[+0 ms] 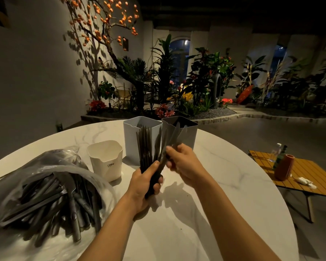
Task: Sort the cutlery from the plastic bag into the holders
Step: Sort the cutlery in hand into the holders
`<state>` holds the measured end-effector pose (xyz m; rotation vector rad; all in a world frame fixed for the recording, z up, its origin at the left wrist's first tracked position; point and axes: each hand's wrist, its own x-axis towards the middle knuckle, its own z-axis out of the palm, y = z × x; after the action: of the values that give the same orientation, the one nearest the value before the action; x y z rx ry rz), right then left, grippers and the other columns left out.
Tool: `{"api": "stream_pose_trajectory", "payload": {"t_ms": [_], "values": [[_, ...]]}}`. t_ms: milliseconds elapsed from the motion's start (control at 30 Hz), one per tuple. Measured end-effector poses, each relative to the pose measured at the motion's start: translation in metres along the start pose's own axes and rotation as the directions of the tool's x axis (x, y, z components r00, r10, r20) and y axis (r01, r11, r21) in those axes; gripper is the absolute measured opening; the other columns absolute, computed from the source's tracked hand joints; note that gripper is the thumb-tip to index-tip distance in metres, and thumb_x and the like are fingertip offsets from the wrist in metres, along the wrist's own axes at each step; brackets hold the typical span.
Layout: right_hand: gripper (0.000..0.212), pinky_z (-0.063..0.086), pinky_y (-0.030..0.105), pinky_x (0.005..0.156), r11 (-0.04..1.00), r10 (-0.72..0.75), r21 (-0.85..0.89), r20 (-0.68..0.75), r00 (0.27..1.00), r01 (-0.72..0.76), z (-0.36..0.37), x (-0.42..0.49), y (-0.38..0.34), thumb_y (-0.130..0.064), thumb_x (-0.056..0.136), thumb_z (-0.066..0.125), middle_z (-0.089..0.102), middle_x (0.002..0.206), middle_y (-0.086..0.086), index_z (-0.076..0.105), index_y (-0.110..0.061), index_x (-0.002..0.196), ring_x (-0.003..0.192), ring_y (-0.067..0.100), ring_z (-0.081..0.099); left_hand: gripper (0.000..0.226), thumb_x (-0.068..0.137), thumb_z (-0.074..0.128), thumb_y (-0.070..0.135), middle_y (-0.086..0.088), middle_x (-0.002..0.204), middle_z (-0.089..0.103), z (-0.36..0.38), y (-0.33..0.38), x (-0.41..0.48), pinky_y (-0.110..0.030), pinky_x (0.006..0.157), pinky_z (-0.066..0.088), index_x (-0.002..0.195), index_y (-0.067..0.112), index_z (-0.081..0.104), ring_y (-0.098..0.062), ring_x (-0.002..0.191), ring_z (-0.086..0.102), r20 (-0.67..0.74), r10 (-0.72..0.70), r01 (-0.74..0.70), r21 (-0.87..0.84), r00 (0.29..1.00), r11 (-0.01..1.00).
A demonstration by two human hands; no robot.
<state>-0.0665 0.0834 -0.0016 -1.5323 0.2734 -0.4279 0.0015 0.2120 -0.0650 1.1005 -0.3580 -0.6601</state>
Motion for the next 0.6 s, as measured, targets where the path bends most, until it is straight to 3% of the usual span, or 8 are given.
{"api": "stream_pose_trajectory", "payload": {"t_ms": [100, 200, 267, 367, 433, 500, 600], "values": [[0.013, 0.050, 0.021, 0.054, 0.985, -0.169, 0.006, -0.136, 0.976, 0.171, -0.007, 0.020, -0.037, -0.015, 0.104, 0.051, 0.059, 0.082, 0.009, 0.052, -0.003, 0.107, 0.057, 0.009, 0.058, 0.029, 0.093, 0.067, 0.034, -0.008, 0.067, 0.056, -0.002, 0.000, 0.003, -0.021, 0.042, 0.039, 0.102, 0.006, 0.063, -0.013, 0.045, 0.045, 0.005, -0.005, 0.005, -0.039, 1.000, 0.999], [0.012, 0.056, 0.022, 0.063, 0.911, -0.413, -0.125, -0.274, 0.869, 0.393, -0.019, 0.045, -0.070, -0.014, 0.104, 0.052, 0.063, 0.087, 0.007, 0.053, -0.004, 0.110, 0.063, 0.011, 0.065, 0.027, 0.096, 0.067, 0.033, -0.009, 0.068, 0.057, -0.002, -0.002, 0.004, -0.022, 0.044, 0.040, 0.101, 0.006, 0.065, -0.013, 0.047, 0.045, -0.019, -0.008, 0.007, -0.032, 1.000, 0.999], [0.004, 0.060, 0.027, 0.072, 0.863, -0.504, -0.246, -0.351, 0.789, 0.442, -0.027, 0.062, -0.082, -0.018, 0.103, 0.054, 0.065, 0.090, 0.005, 0.054, -0.014, 0.102, 0.067, 0.015, 0.071, 0.028, 0.096, 0.067, 0.033, -0.010, 0.069, 0.057, -0.002, -0.002, 0.006, -0.022, 0.045, 0.041, 0.102, 0.006, 0.065, -0.013, 0.048, 0.046, -0.026, -0.014, 0.013, -0.027, 1.000, 1.000], [0.007, 0.062, 0.037, 0.078, 0.851, -0.513, -0.358, -0.414, 0.752, 0.383, -0.036, 0.083, -0.081, -0.022, 0.103, 0.056, 0.067, 0.091, 0.002, 0.054, -0.023, 0.096, 0.072, 0.019, 0.074, 0.029, 0.096, 0.067, 0.033, -0.010, 0.070, 0.058, -0.002, -0.003, 0.008, -0.022, 0.044, 0.042, 0.103, 0.005, 0.065, -0.013, 0.048, 0.047, -0.021, -0.019, 0.018, -0.025, 1.000, 1.000], [0.001, 0.059, 0.045, 0.086, 0.846, -0.469, -0.453, -0.384, 0.795, 0.280, -0.041, 0.095, -0.070, -0.023, 0.101, 0.058, 0.070, 0.095, 0.003, 0.058, -0.022, 0.100, 0.084, 0.024, 0.072, 0.030, 0.096, 0.066, 0.034, -0.010, 0.070, 0.057, -0.003, -0.003, 0.008, -0.022, 0.044, 0.042, 0.104, 0.005, 0.064, -0.013, 0.048, 0.047, -0.011, -0.018, 0.018, -0.025, 1.000, 1.000], [0.013, 0.055, 0.050, 0.094, 0.818, -0.396, -0.557, -0.362, 0.844, 0.145, -0.045, 0.104, -0.055, -0.025, 0.099, 0.061, 0.071, 0.105, 0.006, 0.063, -0.017, 0.109, 0.099, 0.028, 0.067, 0.030, 0.097, 0.066, 0.033, -0.009, 0.070, 0.057, -0.004, -0.003, 0.007, -0.022, 0.045, 0.041, 0.105, 0.005, 0.064, -0.014, 0.049, 0.046, -0.003, -0.016, 0.016, -0.031, 1.000, 0.999], [0.013, 0.054, 0.051, 0.092, 0.788, -0.284, -0.615, -0.347, 0.894, 0.012, -0.046, 0.110, -0.037, -0.028, 0.098, 0.061, 0.069, 0.105, 0.008, 0.061, -0.017, 0.106, 0.101, 0.030, 0.064, 0.030, 0.096, 0.067, 0.033, -0.010, 0.071, 0.057, -0.004, -0.003, 0.007, -0.023, 0.046, 0.042, 0.106, 0.004, 0.064, -0.014, 0.050, 0.046, 0.001, -0.014, 0.014, -0.026, 1.000, 1.000]]}}
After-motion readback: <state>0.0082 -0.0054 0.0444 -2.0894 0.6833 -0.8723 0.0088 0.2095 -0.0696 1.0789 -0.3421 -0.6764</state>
